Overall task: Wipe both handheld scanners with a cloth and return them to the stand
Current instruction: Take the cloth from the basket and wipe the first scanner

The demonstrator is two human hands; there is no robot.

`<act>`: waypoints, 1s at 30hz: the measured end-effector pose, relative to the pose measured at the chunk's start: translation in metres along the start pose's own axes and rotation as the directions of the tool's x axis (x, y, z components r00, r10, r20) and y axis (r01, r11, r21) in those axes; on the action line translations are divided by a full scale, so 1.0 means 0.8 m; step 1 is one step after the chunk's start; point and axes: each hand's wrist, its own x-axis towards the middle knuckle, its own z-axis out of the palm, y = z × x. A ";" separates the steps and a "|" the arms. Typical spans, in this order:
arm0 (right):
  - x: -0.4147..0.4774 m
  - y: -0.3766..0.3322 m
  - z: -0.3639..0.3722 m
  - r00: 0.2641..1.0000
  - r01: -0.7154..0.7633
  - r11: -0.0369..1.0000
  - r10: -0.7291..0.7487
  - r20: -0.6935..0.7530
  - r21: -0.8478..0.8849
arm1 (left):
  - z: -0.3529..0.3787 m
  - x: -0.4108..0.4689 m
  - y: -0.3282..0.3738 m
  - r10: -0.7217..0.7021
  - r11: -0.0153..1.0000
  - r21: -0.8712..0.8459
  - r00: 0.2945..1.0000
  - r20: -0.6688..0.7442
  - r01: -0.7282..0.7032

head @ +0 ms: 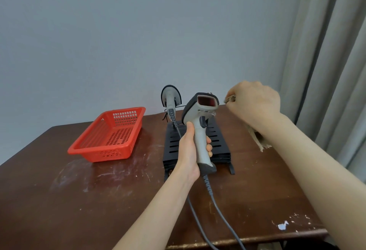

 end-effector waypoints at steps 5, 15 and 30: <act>-0.005 0.008 -0.002 0.994 0.054 0.957 -0.024 -0.107 0.284 | 0.002 -0.001 0.000 -0.002 1.000 0.001 1.000 0.019 0.002; -0.011 -0.002 0.022 0.973 0.195 0.977 -0.181 -0.145 0.089 | 0.006 -0.002 0.002 -0.007 1.000 0.003 1.000 0.027 0.007; -0.002 -0.004 0.008 0.983 0.184 0.975 -0.182 0.026 -0.127 | 0.006 -0.003 -0.004 0.091 0.989 0.121 0.996 -0.021 -0.088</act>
